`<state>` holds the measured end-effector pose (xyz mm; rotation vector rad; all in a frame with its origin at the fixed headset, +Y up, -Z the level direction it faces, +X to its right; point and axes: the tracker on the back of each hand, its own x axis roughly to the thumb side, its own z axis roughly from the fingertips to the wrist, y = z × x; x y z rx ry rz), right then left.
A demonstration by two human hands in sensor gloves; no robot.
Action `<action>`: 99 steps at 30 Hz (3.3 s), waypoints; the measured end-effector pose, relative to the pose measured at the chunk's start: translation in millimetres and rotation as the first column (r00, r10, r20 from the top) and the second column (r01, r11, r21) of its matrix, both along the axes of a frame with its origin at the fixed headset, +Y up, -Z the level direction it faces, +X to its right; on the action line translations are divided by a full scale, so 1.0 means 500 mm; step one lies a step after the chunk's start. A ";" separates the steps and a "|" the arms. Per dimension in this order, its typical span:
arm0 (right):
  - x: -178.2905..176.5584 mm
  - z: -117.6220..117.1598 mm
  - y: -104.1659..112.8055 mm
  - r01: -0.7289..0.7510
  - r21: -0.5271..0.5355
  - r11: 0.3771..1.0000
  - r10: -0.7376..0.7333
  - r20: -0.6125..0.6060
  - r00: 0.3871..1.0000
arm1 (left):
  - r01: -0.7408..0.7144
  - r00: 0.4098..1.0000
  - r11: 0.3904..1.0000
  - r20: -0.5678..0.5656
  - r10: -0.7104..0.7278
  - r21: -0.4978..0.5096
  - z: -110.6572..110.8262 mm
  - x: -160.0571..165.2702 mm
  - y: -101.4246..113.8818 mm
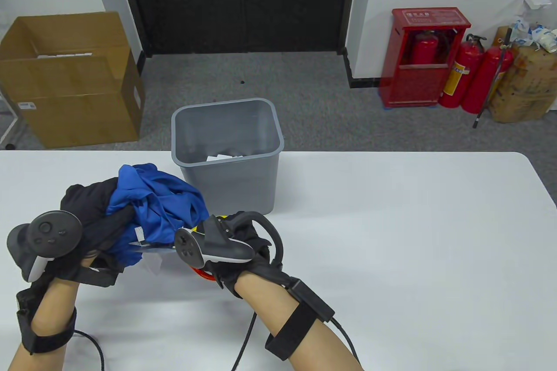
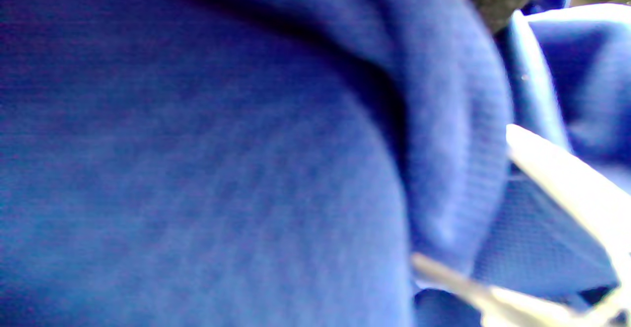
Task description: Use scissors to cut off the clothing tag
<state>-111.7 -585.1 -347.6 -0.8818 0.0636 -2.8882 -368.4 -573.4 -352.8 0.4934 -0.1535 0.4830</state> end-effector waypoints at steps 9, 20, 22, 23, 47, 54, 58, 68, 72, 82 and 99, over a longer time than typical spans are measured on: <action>-0.004 0.001 0.002 -0.002 0.000 1.000 0.002 0.006 1.000 | 0.003 1.000 1.000 0.007 -0.003 -0.005 0.001 0.001 0.000; -0.009 0.004 0.003 -0.025 -0.028 0.999 0.025 0.003 1.000 | 0.005 1.000 1.000 0.005 -0.005 -0.005 0.002 0.002 0.002; -0.009 0.004 0.004 -0.015 -0.017 1.000 0.015 0.000 1.000 | 0.005 1.000 1.000 0.005 -0.005 -0.004 0.002 0.002 0.002; -0.009 0.003 0.005 -0.010 -0.023 1.000 0.010 0.001 1.000 | 0.005 1.000 1.000 0.004 -0.005 -0.004 0.002 0.002 0.002; 0.059 0.019 -0.003 0.032 -0.046 0.998 -0.032 0.007 0.999 | 0.009 1.000 1.000 -0.009 -0.009 -0.010 0.000 -0.001 0.003; 0.119 0.030 0.011 0.064 -0.028 0.998 -0.063 0.041 0.997 | 0.006 1.000 1.000 -0.022 -0.007 -0.014 -0.006 -0.007 0.000; 0.180 0.015 0.007 0.061 -0.007 0.998 -0.059 0.110 0.992 | 0.002 1.000 1.000 -0.028 -0.003 -0.021 -0.010 -0.012 -0.003; 0.333 -0.066 -0.080 0.022 -0.020 1.000 -0.013 0.374 0.927 | 0.005 0.999 0.999 -0.036 -0.006 -0.032 -0.014 -0.011 -0.006; 0.397 -0.106 -0.153 0.034 -0.087 0.996 0.012 0.484 0.875 | 0.005 0.999 0.999 -0.038 -0.006 -0.033 -0.014 -0.011 -0.006; 0.509 -0.182 -0.318 0.155 -0.150 0.977 0.015 0.762 0.647 | 0.014 0.999 0.999 -0.039 -0.015 -0.035 -0.017 -0.012 -0.009; 0.531 -0.219 -0.370 0.209 -0.241 0.948 0.114 0.867 0.486 | 0.014 0.999 0.999 -0.042 -0.016 -0.046 -0.019 -0.013 -0.012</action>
